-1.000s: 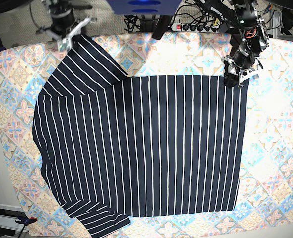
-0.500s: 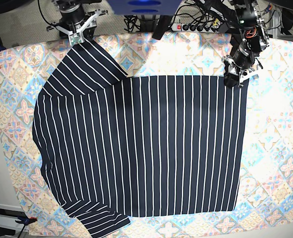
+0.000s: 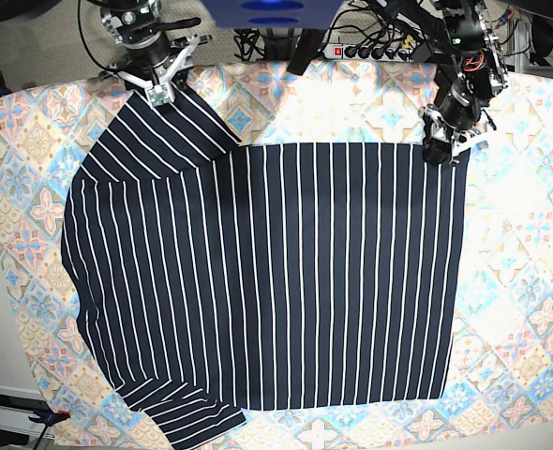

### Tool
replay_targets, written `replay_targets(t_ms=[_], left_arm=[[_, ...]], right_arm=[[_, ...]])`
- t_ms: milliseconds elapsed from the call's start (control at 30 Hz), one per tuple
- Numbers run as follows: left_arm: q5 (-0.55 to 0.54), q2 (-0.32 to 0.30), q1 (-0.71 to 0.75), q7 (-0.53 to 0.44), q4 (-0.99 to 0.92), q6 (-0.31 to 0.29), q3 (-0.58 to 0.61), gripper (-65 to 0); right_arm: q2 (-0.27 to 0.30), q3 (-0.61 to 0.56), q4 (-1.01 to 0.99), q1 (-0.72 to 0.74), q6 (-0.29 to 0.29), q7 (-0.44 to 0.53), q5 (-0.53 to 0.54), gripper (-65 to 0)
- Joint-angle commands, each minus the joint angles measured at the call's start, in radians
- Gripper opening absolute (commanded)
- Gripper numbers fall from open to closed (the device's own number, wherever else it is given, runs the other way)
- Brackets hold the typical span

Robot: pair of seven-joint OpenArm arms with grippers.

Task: Fold the T-shirt properly
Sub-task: 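Lower the right gripper to the folded sleeve corner and grasp it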

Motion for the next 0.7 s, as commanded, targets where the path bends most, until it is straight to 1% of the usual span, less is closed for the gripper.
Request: replay_targets(t_ms=[0, 167, 367, 500, 567, 667], left_arm=[[-0.007, -0.008, 0.009, 0.004, 0.006, -0.002, 0.000, -65.0], [-0.007, -0.008, 0.009, 0.004, 0.006, -0.002, 0.000, -65.0], [-0.007, -0.007, 0.009, 0.004, 0.006, -0.002, 0.000, -65.0], [-0.007, -0.007, 0.009, 0.004, 0.006, -0.002, 0.000, -65.0], [-0.007, -0.007, 0.010, 0.004, 0.006, -0.002, 0.000, -65.0], [-0.007, -0.007, 0.010, 0.004, 0.006, -0.002, 0.000, -65.0]], right_arm=[[0.006, 0.001, -0.011, -0.016, -0.003, 0.006, -0.014, -40.6], [0.006, 0.001, -0.081, -0.014, -0.003, 0.009, -0.030, -40.6], [0.006, 0.003, -0.114, -0.007, -0.003, 0.010, -0.031, -40.8], [0.006, 0.003, -0.115, 0.029, -0.003, 0.010, -0.031, -41.4], [0.006, 0.009, -0.117, 0.036, -0.003, 0.010, -0.031, -45.3], [0.006, 0.012, -0.117, 0.036, -0.003, 0.010, -0.031, -56.3]])
